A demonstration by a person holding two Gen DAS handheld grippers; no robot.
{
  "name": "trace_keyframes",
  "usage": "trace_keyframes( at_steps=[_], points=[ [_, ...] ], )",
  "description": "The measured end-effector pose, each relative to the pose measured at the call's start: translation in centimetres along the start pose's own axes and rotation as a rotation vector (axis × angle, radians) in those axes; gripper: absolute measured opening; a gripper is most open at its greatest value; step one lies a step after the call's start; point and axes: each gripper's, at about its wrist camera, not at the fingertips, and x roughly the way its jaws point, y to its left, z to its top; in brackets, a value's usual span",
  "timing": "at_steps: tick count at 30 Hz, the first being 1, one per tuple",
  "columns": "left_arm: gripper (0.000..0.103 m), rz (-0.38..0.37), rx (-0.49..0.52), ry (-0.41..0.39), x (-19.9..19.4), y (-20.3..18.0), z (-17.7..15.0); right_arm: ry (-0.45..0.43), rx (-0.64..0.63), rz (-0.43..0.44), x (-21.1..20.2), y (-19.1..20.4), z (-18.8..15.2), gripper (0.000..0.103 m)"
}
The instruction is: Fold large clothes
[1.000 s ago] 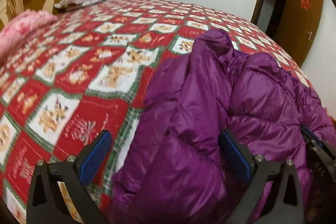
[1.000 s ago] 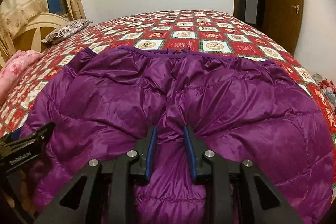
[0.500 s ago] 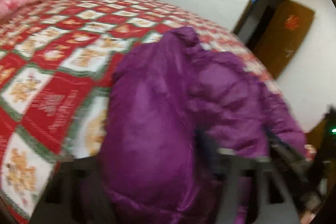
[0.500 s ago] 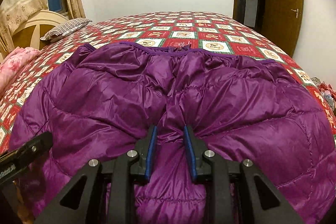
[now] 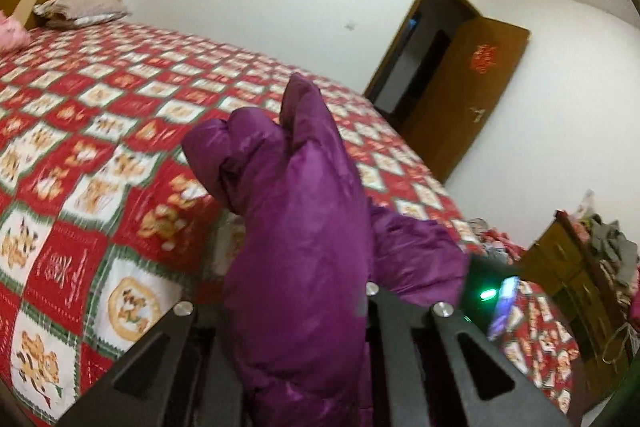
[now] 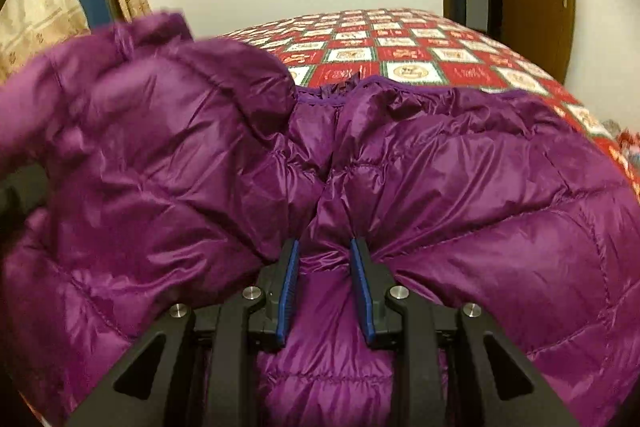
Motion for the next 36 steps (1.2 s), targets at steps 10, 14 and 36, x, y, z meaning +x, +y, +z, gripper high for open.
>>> trace_keyframes(
  at_steps=[10, 14, 36],
  points=[
    [0.014, 0.091, 0.242, -0.007, -2.6, -3.6, 1.3, 0.135, 0.148, 0.431, 0.6, 5.5, -1.3, 0.026],
    [0.015, 0.119, 0.335, 0.002, -1.5, -4.9, 0.6, 0.131, 0.213, 0.551, -0.7, 2.7, -1.1, 0.026],
    [0.027, -0.011, 0.732, 0.176, 9.4, -14.6, -10.0, -0.084, 0.389, 0.3, -11.4, -16.3, -4.6, 0.026]
  ],
)
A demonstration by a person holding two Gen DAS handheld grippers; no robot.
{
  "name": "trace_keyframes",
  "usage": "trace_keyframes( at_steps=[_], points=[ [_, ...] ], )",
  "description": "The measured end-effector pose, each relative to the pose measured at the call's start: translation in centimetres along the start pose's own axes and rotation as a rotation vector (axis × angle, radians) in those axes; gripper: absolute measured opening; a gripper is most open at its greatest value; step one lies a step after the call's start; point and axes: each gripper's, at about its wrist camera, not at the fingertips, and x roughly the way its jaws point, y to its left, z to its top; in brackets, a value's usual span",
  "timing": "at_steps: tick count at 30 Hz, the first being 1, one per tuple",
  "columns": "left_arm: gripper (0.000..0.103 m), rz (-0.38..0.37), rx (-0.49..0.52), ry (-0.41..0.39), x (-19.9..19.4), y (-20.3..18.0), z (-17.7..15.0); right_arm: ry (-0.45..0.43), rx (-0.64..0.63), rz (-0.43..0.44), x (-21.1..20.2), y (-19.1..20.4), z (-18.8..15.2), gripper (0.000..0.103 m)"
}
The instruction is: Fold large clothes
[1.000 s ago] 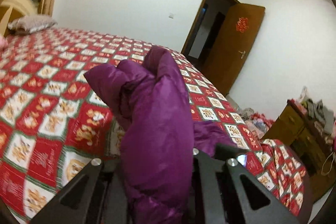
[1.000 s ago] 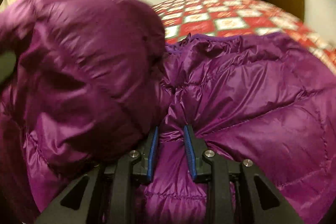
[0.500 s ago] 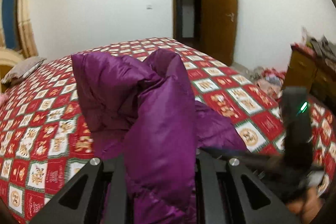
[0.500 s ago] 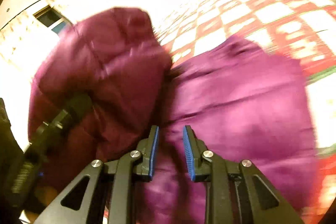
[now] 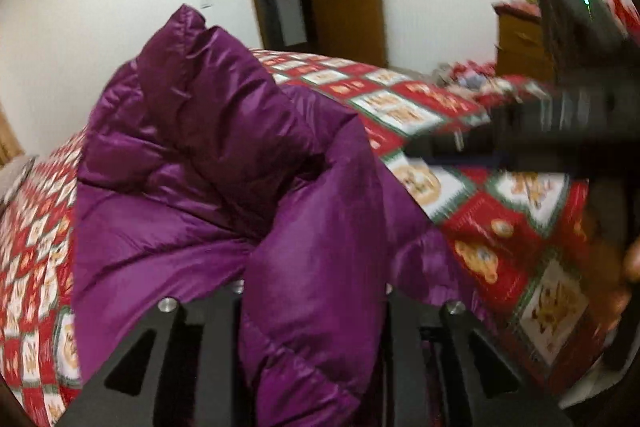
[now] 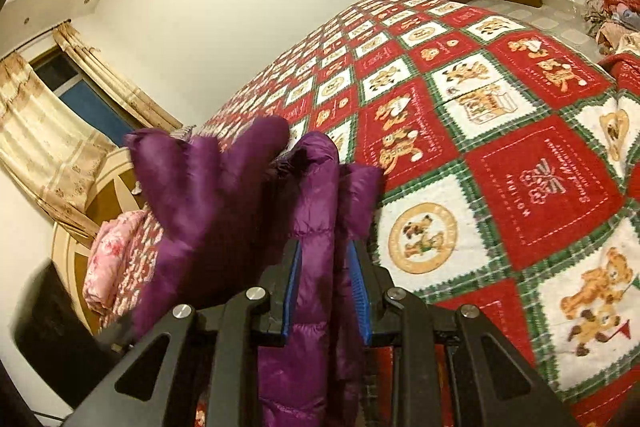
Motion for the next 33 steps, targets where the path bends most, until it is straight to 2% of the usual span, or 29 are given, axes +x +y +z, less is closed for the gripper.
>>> trace_keyframes(
  at_steps=[3, 10, 12, 15, 16, 17, 19, 23, 25, 28, 30, 33],
  points=[
    [0.031, -0.031, 0.033, -0.007, 0.8, -1.1, -0.3, -0.002, -0.019, 0.075, -0.7, 0.8, 0.7, 0.027],
    [0.035, -0.099, 0.045, -0.023, 1.1, -0.7, -0.3, 0.099, -0.067, 0.187, 1.7, 3.8, 2.2, 0.047],
    [0.035, -0.111, 0.04, -0.025, 1.2, -0.4, -0.2, 0.129, -0.112, 0.183, 2.6, 4.9, 2.2, 0.047],
    [0.038, -0.129, 0.049, -0.024, 1.2, 0.0, 0.1, 0.167, -0.166, 0.128, 4.6, 5.5, 2.3, 0.047],
    [0.041, -0.137, 0.05, -0.023, 1.1, 0.2, 0.2, 0.185, -0.179, 0.099, 5.0, 5.6, 2.2, 0.038],
    [0.044, -0.139, 0.051, -0.02, 1.0, 0.2, 0.3, 0.2, -0.188, 0.087, 5.5, 5.4, 2.1, 0.023],
    [0.055, -0.147, 0.069, -0.019, 0.4, 0.3, 0.4, 0.21, -0.164, 0.071, 6.1, 4.4, 2.2, 0.021],
    [0.069, -0.15, 0.142, -0.05, -2.2, 1.7, 0.0, 0.224, -0.091, 0.06, 6.9, 2.0, 2.0, 0.019],
    [0.082, -0.157, 0.178, -0.059, -3.6, 3.3, -0.5, 0.225, -0.091, 0.056, 7.0, 1.5, 1.7, 0.019],
    [0.085, -0.201, 0.209, -0.053, -5.8, 6.9, -1.1, 0.223, -0.101, 0.043, 7.3, 1.0, 1.3, 0.017],
    [0.085, -0.247, 0.173, -0.044, -6.0, 9.8, -0.5, 0.213, -0.099, 0.045, 7.3, 0.7, 1.1, 0.017],
    [0.088, -0.281, 0.029, -0.057, -5.6, 14.7, 3.0, 0.202, -0.093, 0.051, 7.2, 0.4, 0.5, 0.017]
  ],
)
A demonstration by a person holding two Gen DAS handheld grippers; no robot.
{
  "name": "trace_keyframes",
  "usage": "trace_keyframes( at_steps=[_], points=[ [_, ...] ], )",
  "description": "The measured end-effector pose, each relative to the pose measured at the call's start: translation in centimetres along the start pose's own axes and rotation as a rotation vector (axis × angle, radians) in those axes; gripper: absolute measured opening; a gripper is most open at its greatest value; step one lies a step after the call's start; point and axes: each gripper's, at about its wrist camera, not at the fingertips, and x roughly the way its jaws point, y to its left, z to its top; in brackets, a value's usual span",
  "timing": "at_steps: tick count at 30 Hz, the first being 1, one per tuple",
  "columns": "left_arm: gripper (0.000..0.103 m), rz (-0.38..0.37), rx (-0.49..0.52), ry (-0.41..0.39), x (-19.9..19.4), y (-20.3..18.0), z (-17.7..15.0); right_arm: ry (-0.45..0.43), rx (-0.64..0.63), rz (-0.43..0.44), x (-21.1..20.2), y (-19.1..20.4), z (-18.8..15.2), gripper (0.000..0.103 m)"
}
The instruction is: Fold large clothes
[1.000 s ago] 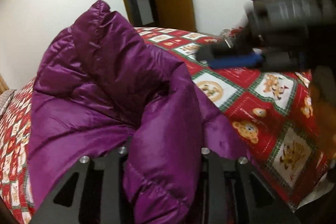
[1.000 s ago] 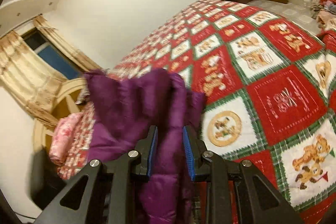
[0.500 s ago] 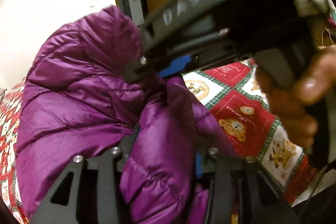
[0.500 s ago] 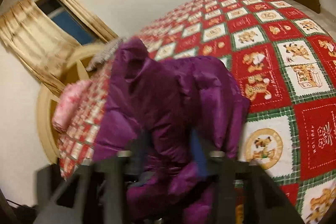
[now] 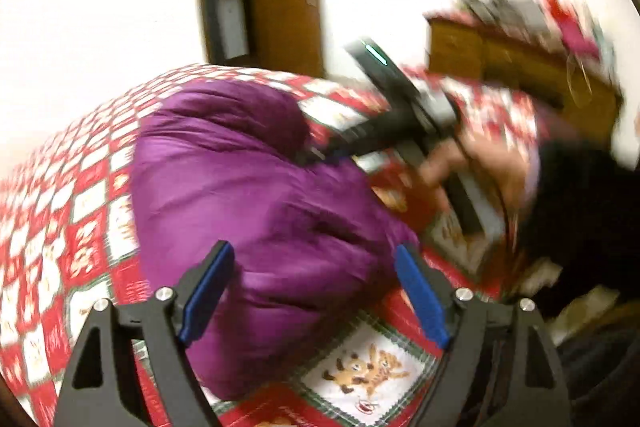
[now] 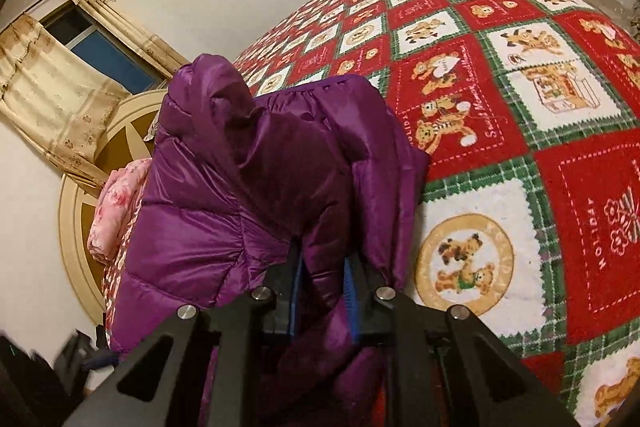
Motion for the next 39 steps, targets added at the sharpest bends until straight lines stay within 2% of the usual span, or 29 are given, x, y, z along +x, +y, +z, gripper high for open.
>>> trace_keyframes(
  at_steps=[2, 4, 7, 9, 11, 13, 17, 20, 24, 27, 30, 33, 35, 39],
  points=[
    [0.092, 0.058, -0.116, -0.041, 1.3, 3.8, 2.8, -0.004, -0.007, -0.004, -0.2, 0.0, -0.4, 0.017],
    [0.093, 0.193, -0.252, -0.065, 3.8, 9.3, 5.5, -0.006, -0.007, -0.011, -0.5, -0.1, -0.8, 0.017],
    [0.092, 0.32, -0.365, -0.04, 7.8, 15.2, 6.9, -0.01, 0.008, -0.018, -0.9, -0.3, -1.3, 0.017],
    [0.092, 0.351, -0.39, -0.003, 11.2, 16.7, 7.4, -0.012, 0.026, -0.018, -1.1, -0.6, -1.6, 0.017],
    [0.092, 0.393, -0.38, 0.049, 15.0, 16.8, 7.6, -0.009, 0.031, -0.025, -1.3, -0.5, -1.6, 0.017],
    [0.092, 0.411, -0.36, 0.065, 16.5, 15.9, 6.8, -0.006, 0.019, -0.05, -1.6, -0.2, -1.6, 0.017],
    [0.092, 0.456, -0.332, 0.058, 16.6, 15.0, 6.4, -0.015, -0.031, -0.119, -3.3, 0.7, -1.4, 0.017],
    [0.092, 0.481, -0.334, 0.063, 17.1, 15.0, 6.3, -0.102, -0.068, -0.197, -6.6, 2.7, -0.5, 0.017],
    [0.092, 0.519, -0.332, 0.07, 17.6, 14.7, 6.5, -0.198, -0.124, -0.172, -9.0, 7.1, 2.2, 0.017],
    [0.093, 0.559, -0.301, 0.073, 17.7, 14.0, 6.7, -0.192, -0.073, -0.143, -7.3, 8.8, 4.6, 0.017],
    [0.093, 0.566, -0.293, 0.073, 17.8, 14.0, 6.7, -0.149, -0.048, -0.277, -2.7, 7.9, 5.9, 0.017],
    [0.092, 0.556, -0.296, 0.074, 17.9, 14.1, 6.6, -0.128, -0.039, -0.361, 0.5, 6.5, 5.7, 0.017],
    [0.092, 0.55, -0.296, 0.079, 18.1, 14.2, 6.6, -0.125, -0.021, -0.368, 1.9, 5.4, 5.0, 0.017],
    [0.092, 0.524, -0.327, 0.09, 18.3, 14.8, 6.7, -0.129, -0.076, -0.404, 3.8, 5.1, 4.5, 0.017]
  ],
)
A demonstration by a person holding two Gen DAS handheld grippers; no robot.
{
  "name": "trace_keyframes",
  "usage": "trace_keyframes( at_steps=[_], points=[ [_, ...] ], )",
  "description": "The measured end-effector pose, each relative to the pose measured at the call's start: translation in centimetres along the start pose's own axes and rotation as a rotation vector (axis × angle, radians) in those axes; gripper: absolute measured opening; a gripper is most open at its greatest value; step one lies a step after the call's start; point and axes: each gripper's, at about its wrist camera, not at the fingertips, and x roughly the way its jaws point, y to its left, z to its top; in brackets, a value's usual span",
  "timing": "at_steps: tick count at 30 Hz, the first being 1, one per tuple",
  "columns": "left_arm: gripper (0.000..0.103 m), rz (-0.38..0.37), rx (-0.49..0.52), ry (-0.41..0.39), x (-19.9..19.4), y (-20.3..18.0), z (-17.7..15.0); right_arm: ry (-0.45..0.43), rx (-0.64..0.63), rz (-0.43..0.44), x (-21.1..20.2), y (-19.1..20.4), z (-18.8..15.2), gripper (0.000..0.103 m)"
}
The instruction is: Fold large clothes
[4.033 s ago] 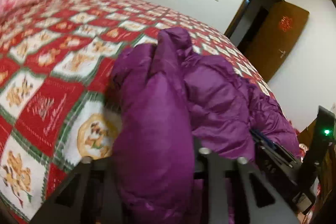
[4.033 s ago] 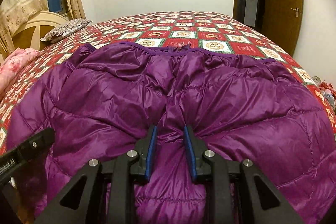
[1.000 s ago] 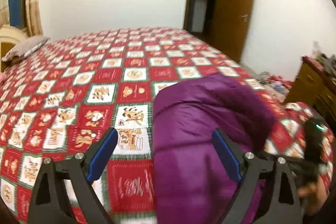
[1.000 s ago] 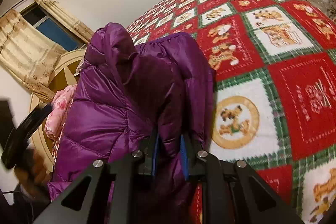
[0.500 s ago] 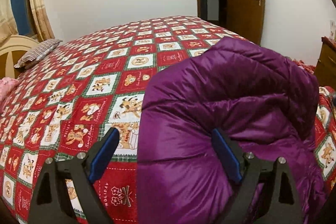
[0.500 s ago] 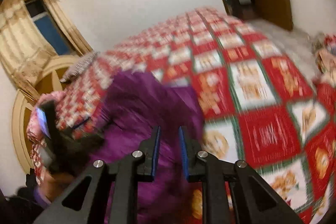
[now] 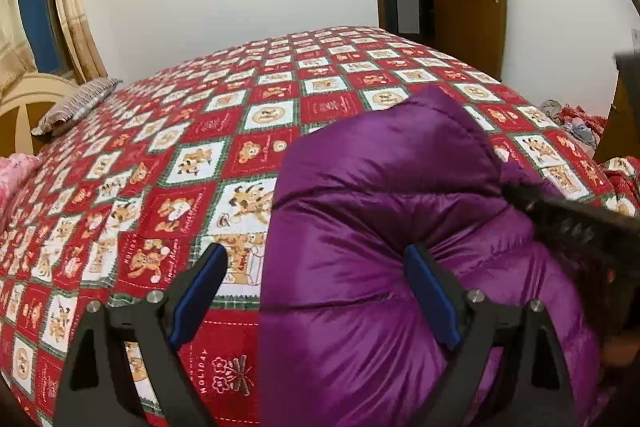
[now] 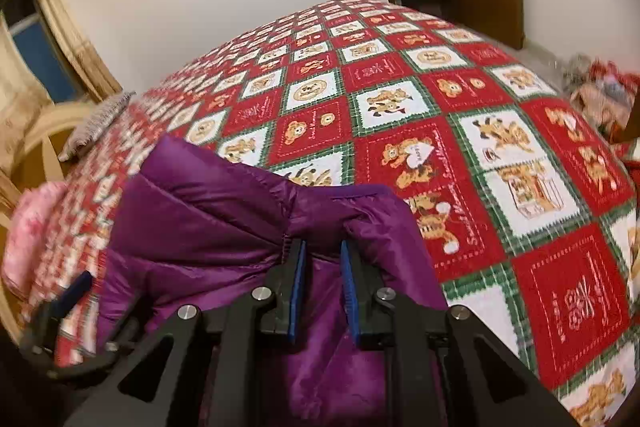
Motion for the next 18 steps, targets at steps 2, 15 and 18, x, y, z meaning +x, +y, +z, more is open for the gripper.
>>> trace_keyframes(
  at_steps=[2, 15, 18],
  points=[
    [0.092, -0.017, -0.013, 0.014, 0.1, 0.3, 0.3, 0.002, -0.005, 0.007, 1.1, -0.1, 0.0, 0.017],
    [0.102, 0.041, 0.036, 0.068, 4.7, -0.7, 4.6, -0.021, -0.04, 0.02, 2.3, -0.3, -0.9, 0.017],
    [0.103, 0.025, 0.008, 0.092, 5.8, -0.8, 4.3, -0.02, -0.03, 0.026, 2.4, -0.5, -1.0, 0.017]
  ],
)
